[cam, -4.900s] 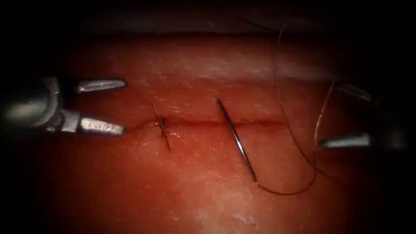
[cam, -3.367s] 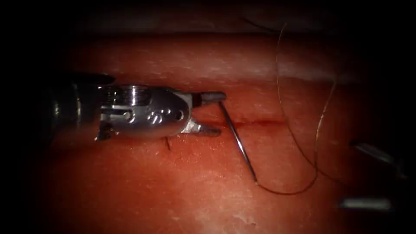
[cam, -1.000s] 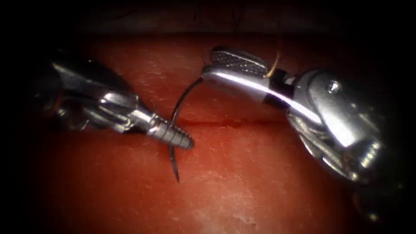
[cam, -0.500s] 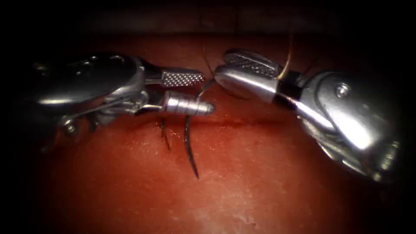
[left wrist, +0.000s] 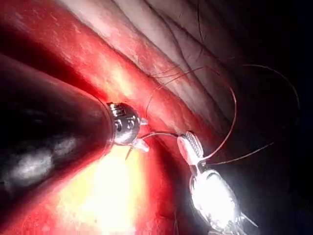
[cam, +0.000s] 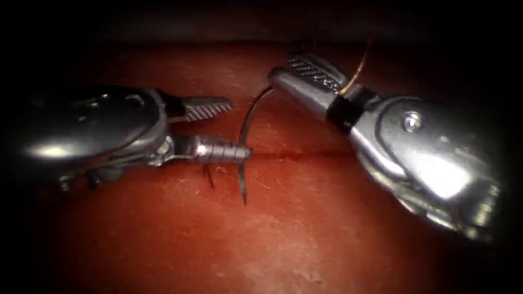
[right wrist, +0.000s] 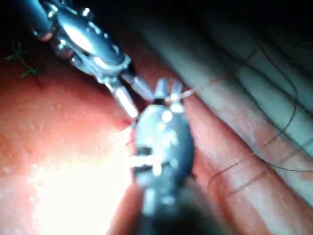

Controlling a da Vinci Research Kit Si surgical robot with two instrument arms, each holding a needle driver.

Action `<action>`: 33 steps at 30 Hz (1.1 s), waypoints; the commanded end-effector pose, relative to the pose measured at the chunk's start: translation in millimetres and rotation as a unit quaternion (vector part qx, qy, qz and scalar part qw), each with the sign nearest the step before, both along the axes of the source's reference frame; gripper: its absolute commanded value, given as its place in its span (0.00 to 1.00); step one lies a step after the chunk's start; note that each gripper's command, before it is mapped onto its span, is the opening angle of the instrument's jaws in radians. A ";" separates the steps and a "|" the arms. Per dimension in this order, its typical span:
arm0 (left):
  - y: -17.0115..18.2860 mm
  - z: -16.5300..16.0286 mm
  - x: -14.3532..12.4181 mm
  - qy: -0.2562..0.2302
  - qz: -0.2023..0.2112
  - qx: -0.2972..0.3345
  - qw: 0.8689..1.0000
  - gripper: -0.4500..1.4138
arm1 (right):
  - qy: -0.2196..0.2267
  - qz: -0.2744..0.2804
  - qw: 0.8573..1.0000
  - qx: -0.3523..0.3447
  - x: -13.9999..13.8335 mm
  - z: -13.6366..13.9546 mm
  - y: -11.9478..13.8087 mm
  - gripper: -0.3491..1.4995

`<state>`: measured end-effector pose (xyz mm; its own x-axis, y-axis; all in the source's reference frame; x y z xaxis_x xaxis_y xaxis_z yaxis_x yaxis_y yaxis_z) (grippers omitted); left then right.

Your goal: Wound Closure

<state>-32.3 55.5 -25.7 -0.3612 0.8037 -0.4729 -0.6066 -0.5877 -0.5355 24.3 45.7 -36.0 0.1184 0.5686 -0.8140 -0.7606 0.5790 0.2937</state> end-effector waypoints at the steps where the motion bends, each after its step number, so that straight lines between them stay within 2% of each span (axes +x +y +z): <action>1: 0.2 0.6 -0.6 0.001 0.000 -0.004 1.000 0.61 | 0.002 -0.002 1.000 -0.005 1.2 0.4 0.0 0.00; 6: 0.6 0.8 -0.5 0.013 -0.019 -0.003 1.000 0.59 | 0.001 -0.008 1.000 -0.015 2.0 0.1 -0.4 0.00; 8: 0.7 0.9 -0.3 0.015 -0.023 -0.002 1.000 0.54 | -0.001 -0.009 1.000 -0.017 2.0 0.0 -0.5 0.00; 9: 0.8 0.9 0.0 0.013 -0.023 0.001 1.000 0.47 | -0.001 -0.009 1.000 -0.017 2.0 0.0 -0.5 0.00; 11: 0.7 0.8 0.2 0.010 -0.020 0.004 1.000 0.40 | -0.001 -0.009 1.000 -0.017 2.1 0.0 -0.6 0.00; 12: 0.5 0.8 0.1 0.013 -0.020 0.005 1.000 0.29 | -0.002 -0.010 1.000 -0.020 2.1 0.0 -0.7 0.00; 14: 0.3 0.7 0.1 0.008 -0.065 0.051 0.997 0.09 | -0.002 -0.010 1.000 -0.020 2.1 0.0 -0.7 0.00; 15: 0.0 0.6 0.1 0.007 -0.121 0.118 0.985 0.05 | -0.001 -0.011 1.000 -0.020 2.2 -0.1 -0.7 0.00; 17: -0.4 0.5 -0.1 0.022 -0.125 0.146 0.981 0.05 | 0.001 -0.011 1.000 -0.021 2.2 -0.1 -0.8 0.00; 25: -0.7 0.6 0.1 0.031 -0.103 0.163 0.981 0.05 | 0.016 -0.028 0.999 -0.026 2.4 -0.5 -0.6 0.00; 26: -0.7 0.5 0.2 0.029 -0.099 0.166 0.981 0.05 | 0.028 -0.042 0.998 -0.040 2.2 -0.5 -0.2 0.35; 29: -0.2 0.0 0.6 0.018 -0.096 0.182 0.978 0.05 | 0.040 -0.062 0.995 -0.061 1.9 -0.2 0.2 0.84; 31: 0.0 -0.2 0.7 0.008 -0.094 0.188 0.978 0.05 | 0.048 -0.069 0.994 -0.063 1.7 0.0 0.3 0.91; 33: 0.3 -0.7 1.1 -0.003 -0.087 0.197 0.977 0.05 | 0.063 -0.091 0.992 -0.061 1.2 0.0 0.3 0.94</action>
